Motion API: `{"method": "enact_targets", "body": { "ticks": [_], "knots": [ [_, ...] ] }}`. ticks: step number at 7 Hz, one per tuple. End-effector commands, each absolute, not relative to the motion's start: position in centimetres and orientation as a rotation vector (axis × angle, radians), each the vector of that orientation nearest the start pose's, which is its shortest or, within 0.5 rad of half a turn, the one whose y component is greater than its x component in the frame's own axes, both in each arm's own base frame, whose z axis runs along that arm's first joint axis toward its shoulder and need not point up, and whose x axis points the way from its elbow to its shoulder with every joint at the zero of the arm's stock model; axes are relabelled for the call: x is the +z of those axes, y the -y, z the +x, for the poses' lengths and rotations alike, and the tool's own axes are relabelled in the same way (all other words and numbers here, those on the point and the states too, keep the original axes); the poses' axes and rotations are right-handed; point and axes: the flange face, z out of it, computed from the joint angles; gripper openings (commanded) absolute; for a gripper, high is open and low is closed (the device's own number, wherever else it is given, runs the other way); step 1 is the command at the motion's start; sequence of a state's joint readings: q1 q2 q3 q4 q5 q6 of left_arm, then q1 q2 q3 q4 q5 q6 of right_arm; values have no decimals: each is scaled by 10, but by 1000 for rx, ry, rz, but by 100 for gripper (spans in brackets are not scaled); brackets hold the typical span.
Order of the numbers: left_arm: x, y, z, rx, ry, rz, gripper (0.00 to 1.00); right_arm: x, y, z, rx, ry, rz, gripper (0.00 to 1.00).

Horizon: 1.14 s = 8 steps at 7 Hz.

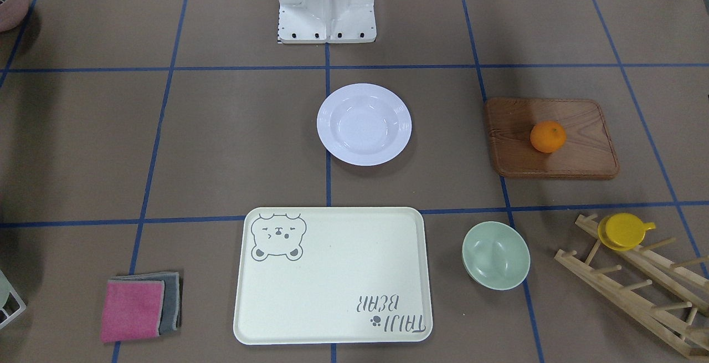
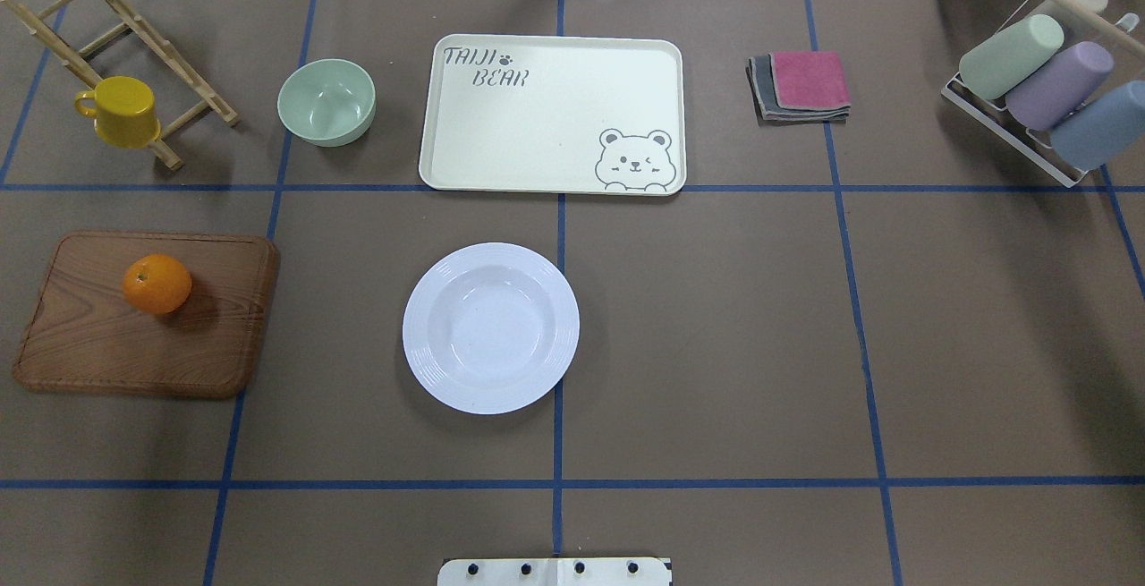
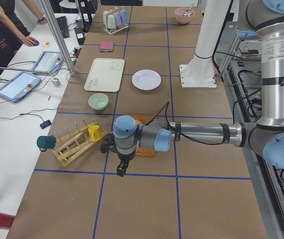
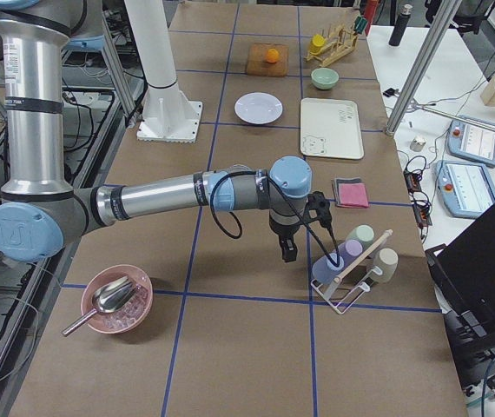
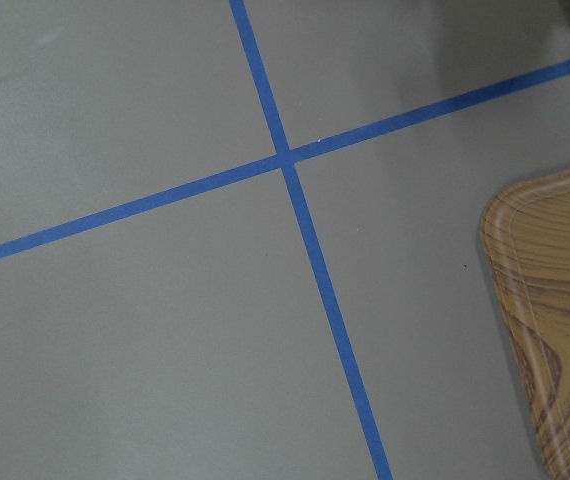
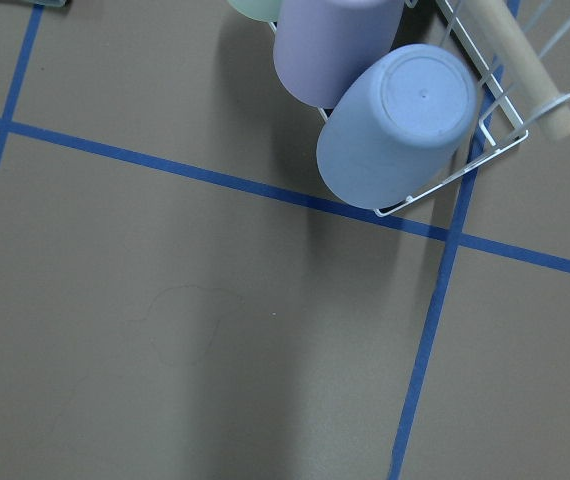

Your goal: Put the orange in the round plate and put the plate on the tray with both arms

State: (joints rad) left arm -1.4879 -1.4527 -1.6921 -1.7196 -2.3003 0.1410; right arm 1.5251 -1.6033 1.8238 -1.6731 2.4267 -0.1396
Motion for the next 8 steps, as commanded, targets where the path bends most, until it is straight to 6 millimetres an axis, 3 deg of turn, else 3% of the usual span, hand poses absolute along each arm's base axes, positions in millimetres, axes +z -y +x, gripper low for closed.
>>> {"method": "enact_targets", "body": {
  "ticks": [1, 2, 3, 4, 5, 7, 8],
  "knots": [
    [640, 457, -28, 270, -727, 169, 100, 543, 482, 31, -240, 885, 168, 100],
    [639, 457, -28, 269, -727, 169, 100, 508, 503, 8, -274, 908, 201, 100],
    [636, 457, -28, 266, -727, 172, 100, 503, 502, -16, -181, 983, 105, 100],
    [630, 460, -27, 223, -730, 166, 100, 474, 502, -45, -69, 1145, -13, 100],
    [623, 464, -21, 153, -737, 156, 100, 454, 496, -64, -82, 1208, 16, 100],
    [615, 468, 5, 113, -755, 153, 100, 417, 478, -146, -7, 1248, 27, 100],
    [612, 469, 17, 93, -763, 144, 100, 394, 466, -205, 48, 1312, 40, 100]
  ]
}}
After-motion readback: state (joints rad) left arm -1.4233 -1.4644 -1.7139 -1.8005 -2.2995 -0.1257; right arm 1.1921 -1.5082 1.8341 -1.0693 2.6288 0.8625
